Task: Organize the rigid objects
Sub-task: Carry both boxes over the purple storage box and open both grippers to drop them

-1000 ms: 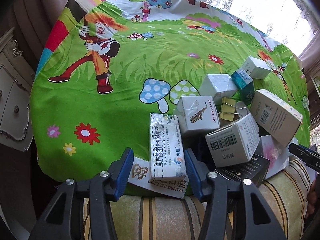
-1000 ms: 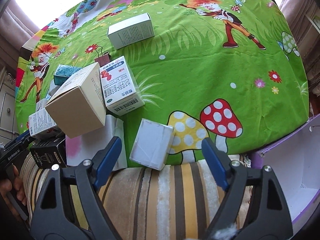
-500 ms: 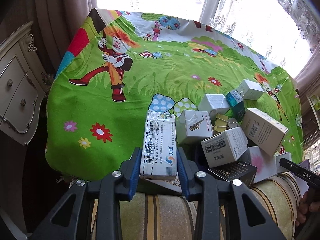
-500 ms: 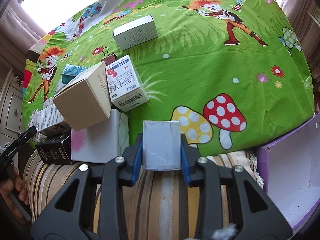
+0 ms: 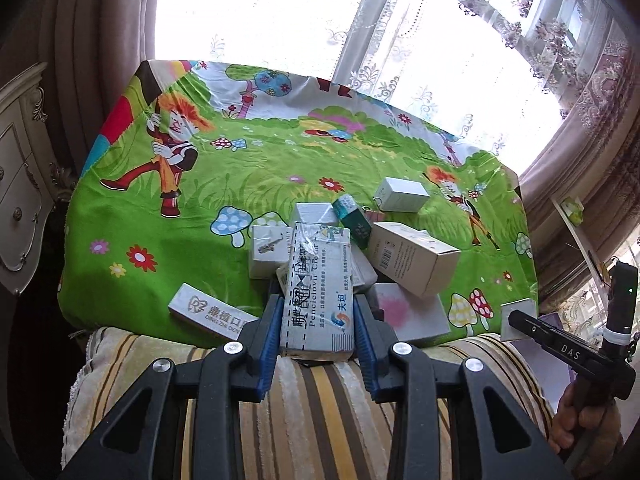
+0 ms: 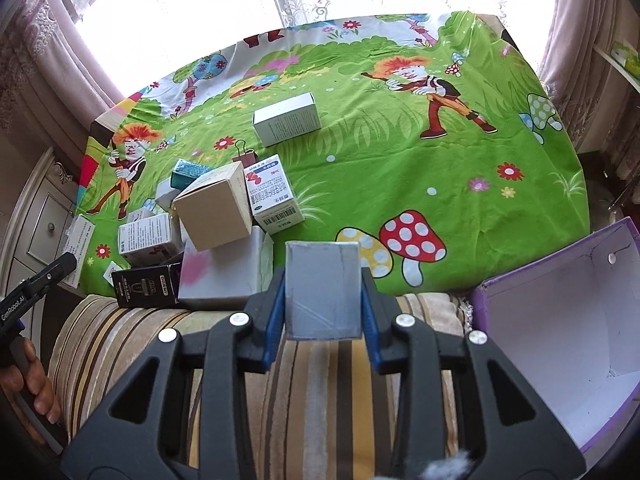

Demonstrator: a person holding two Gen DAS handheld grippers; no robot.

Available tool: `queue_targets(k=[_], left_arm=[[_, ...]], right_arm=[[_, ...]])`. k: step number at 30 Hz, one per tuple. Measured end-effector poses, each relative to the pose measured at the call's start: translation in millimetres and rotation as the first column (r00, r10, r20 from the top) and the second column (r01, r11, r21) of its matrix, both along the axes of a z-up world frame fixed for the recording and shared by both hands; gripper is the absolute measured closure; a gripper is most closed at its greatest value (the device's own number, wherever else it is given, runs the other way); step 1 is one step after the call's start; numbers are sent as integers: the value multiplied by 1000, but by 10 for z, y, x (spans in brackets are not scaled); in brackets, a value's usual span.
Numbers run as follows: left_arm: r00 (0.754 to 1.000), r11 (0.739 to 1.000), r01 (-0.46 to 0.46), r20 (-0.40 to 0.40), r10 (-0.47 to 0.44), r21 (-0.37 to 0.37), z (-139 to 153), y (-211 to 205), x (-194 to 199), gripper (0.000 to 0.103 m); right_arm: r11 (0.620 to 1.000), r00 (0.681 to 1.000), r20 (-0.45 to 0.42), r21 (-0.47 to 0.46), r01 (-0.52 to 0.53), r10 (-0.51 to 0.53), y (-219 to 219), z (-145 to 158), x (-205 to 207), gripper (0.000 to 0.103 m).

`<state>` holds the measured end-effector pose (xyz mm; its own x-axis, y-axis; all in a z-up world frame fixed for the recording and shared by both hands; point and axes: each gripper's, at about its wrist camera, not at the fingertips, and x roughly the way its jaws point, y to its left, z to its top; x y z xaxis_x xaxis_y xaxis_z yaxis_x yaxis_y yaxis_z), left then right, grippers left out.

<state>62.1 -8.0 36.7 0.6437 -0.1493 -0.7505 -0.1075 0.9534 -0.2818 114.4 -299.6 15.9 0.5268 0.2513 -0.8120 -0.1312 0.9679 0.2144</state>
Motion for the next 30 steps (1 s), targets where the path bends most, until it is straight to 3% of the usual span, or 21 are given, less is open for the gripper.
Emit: queue_targets(k=[5, 10, 19, 30], left_arm=[[994, 993, 107, 13, -106, -54, 40, -404, -44, 68], [971, 962, 238, 5, -239, -133, 23, -859, -61, 68], [899, 878, 428, -2, -438, -214, 9, -1588, -136, 68], [796, 773, 593, 18, -605, -224, 35, -2313, -253, 68]], right_arm=[[1000, 1000, 13, 19, 9, -9, -173, 76, -217, 65], [998, 998, 31, 24, 56, -57, -449, 147, -429, 65], [983, 982, 64, -38, 181, -179, -1009, 211, -703, 65], [926, 933, 122, -133, 352, -337, -1586, 325, -888, 65]])
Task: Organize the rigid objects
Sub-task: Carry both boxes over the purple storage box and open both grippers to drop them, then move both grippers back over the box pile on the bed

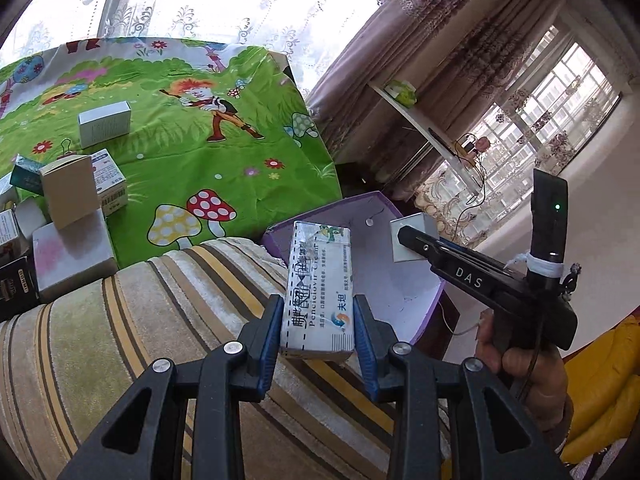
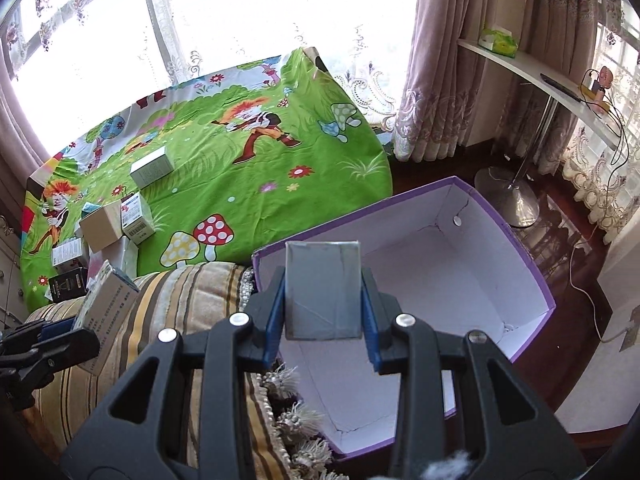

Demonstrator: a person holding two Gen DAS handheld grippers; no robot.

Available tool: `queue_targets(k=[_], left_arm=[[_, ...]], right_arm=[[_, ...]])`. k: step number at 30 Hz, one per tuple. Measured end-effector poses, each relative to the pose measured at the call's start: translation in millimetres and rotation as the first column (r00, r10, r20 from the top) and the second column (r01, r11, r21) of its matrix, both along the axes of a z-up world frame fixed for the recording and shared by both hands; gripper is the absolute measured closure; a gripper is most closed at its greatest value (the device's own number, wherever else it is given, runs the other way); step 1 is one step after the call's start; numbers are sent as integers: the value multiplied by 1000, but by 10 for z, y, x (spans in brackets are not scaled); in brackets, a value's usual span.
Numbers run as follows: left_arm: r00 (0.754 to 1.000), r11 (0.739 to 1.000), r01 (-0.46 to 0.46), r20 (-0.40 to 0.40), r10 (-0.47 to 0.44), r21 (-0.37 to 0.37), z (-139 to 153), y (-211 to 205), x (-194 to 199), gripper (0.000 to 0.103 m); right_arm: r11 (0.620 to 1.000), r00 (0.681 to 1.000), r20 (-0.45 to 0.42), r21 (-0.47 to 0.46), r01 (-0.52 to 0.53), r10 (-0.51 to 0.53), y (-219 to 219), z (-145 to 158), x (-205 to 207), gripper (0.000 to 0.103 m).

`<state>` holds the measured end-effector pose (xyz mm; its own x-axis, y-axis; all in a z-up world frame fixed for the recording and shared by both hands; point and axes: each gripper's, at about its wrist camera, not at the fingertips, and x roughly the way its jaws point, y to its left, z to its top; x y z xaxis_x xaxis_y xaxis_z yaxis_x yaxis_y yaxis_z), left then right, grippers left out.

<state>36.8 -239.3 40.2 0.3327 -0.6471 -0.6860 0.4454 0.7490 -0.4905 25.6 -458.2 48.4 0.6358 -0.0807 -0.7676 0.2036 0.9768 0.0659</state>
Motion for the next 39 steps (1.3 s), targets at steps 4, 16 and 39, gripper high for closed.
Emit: queue_targets(k=[4, 16, 39], left_arm=[[996, 996, 85, 16, -85, -2, 15, -244, -51, 66], [990, 995, 78, 112, -85, 62, 134, -289, -149, 28], [959, 992, -99, 275, 73, 81, 346, 331, -153, 28]], right_arm=[[999, 999, 15, -30, 41, -40, -113, 65, -47, 65], [993, 993, 101, -88, 76, -67, -103, 277, -93, 12], [997, 970, 230, -3, -80, 78, 216, 431, -182, 4]])
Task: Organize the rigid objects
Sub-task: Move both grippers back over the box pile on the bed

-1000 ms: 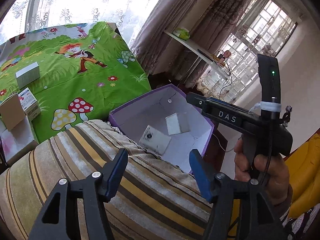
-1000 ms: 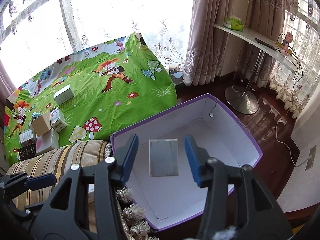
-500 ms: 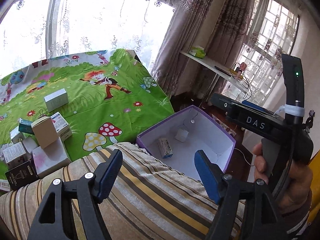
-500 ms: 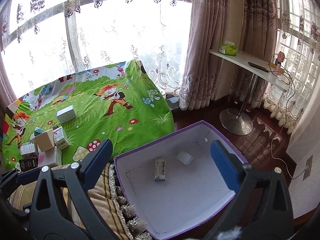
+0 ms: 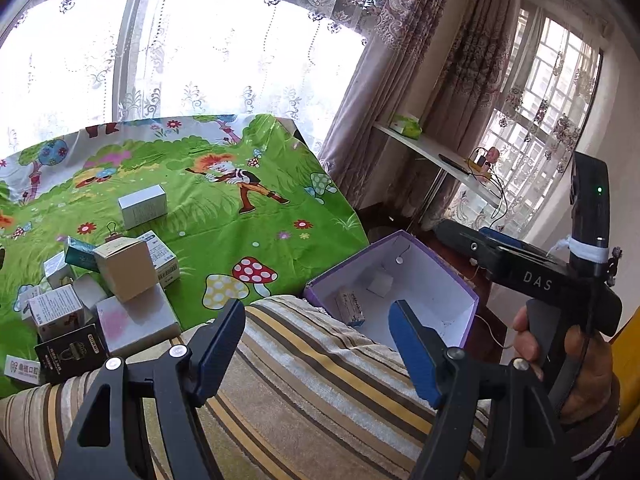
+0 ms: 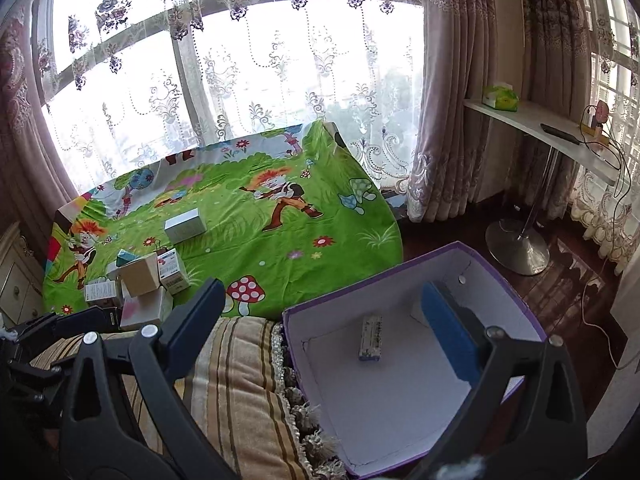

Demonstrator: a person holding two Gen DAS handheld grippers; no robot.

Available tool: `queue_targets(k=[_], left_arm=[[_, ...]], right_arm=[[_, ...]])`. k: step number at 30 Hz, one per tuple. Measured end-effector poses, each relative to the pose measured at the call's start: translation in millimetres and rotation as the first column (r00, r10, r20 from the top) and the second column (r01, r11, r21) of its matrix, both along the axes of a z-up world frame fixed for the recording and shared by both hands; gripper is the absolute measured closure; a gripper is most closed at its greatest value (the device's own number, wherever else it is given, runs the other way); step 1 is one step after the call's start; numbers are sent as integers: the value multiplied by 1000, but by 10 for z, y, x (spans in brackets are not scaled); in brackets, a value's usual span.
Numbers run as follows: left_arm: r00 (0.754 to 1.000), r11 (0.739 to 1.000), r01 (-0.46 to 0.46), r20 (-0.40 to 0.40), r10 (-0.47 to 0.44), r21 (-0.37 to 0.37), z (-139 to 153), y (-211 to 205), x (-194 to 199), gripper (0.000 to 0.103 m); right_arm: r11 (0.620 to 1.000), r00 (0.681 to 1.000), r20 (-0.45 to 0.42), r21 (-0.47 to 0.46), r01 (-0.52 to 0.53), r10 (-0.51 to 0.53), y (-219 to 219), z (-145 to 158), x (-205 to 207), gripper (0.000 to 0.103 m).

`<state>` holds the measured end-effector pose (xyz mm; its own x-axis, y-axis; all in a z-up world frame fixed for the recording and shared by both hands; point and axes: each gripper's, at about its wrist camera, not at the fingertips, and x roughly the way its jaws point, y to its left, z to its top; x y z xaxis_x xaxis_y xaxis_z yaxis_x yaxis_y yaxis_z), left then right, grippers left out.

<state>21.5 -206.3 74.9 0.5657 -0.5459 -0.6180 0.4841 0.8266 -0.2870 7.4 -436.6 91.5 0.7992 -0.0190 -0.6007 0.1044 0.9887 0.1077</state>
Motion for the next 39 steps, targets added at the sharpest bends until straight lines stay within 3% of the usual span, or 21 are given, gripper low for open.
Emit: queue_targets(k=[9, 18, 28, 34, 39], left_arm=[[988, 988, -151, -32, 151, -19, -37, 723, 105, 28], [942, 946, -322, -112, 317, -27, -220, 1587, 105, 28], [874, 899, -432, -209, 438, 76, -484, 2201, 174, 28], [822, 871, -452, -289, 490, 191, -726, 2458, 307, 19], [814, 869, -421, -313, 489, 262, -860, 2554, 439, 15]], right_arm=[[997, 997, -23, 39, -73, 73, 173, -50, 56, 4], [990, 989, -52, 38, -138, 140, 427, -122, 167, 4], [975, 968, -115, 29, -221, 223, 787, -270, 365, 4], [962, 950, -151, 32, -273, 274, 1022, -359, 505, 4], [950, 934, -175, 25, -312, 312, 1203, -413, 617, 4]])
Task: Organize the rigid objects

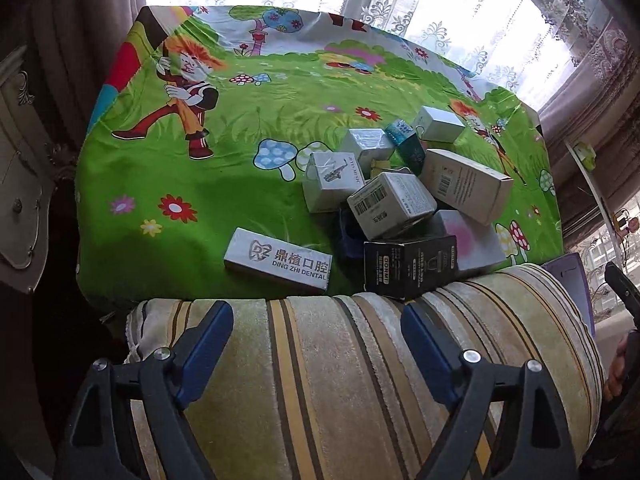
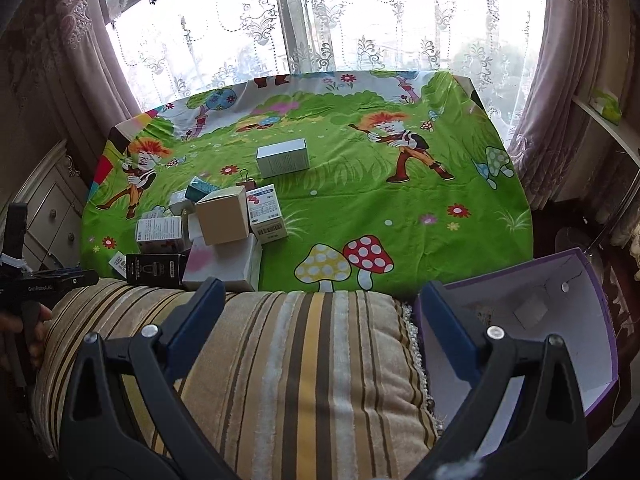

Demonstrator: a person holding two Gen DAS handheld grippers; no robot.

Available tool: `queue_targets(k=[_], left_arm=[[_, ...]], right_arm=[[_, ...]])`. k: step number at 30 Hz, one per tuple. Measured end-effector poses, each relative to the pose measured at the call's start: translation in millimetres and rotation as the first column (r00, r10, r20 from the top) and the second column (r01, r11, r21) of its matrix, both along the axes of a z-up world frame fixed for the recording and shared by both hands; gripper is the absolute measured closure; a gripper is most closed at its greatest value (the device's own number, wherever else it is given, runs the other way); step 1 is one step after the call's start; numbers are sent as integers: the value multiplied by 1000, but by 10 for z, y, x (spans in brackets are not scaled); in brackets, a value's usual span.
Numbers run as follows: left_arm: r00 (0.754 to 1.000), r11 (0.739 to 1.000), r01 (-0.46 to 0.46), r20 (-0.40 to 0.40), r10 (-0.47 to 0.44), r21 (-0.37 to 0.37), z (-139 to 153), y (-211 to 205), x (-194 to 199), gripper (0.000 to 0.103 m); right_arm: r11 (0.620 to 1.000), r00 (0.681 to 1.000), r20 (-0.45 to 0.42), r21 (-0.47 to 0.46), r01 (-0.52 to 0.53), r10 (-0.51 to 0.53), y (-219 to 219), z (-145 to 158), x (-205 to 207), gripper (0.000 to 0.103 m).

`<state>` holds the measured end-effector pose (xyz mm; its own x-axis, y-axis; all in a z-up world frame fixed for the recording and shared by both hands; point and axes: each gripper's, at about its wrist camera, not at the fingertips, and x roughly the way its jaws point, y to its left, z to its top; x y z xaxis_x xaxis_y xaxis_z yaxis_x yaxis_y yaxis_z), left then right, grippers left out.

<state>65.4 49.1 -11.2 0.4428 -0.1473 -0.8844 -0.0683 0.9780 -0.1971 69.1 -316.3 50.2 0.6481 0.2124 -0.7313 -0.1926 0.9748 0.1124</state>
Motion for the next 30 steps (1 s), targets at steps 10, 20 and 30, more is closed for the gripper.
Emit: queue_targets(k=[10, 20, 30], left_arm=[[993, 996, 65, -103, -57, 69, -273, 64, 333, 14], [984, 989, 103, -155, -86, 103, -460, 70, 527, 14], [978, 982, 133, -177, -108, 136, -633, 67, 637, 17]], right_arm=[[997, 996, -55, -33, -68, 66, 342, -113, 276, 4], [983, 984, -84, -84, -162, 155, 761, -196, 569, 4], [970, 973, -108, -114, -214, 202, 1082, -285, 841, 4]])
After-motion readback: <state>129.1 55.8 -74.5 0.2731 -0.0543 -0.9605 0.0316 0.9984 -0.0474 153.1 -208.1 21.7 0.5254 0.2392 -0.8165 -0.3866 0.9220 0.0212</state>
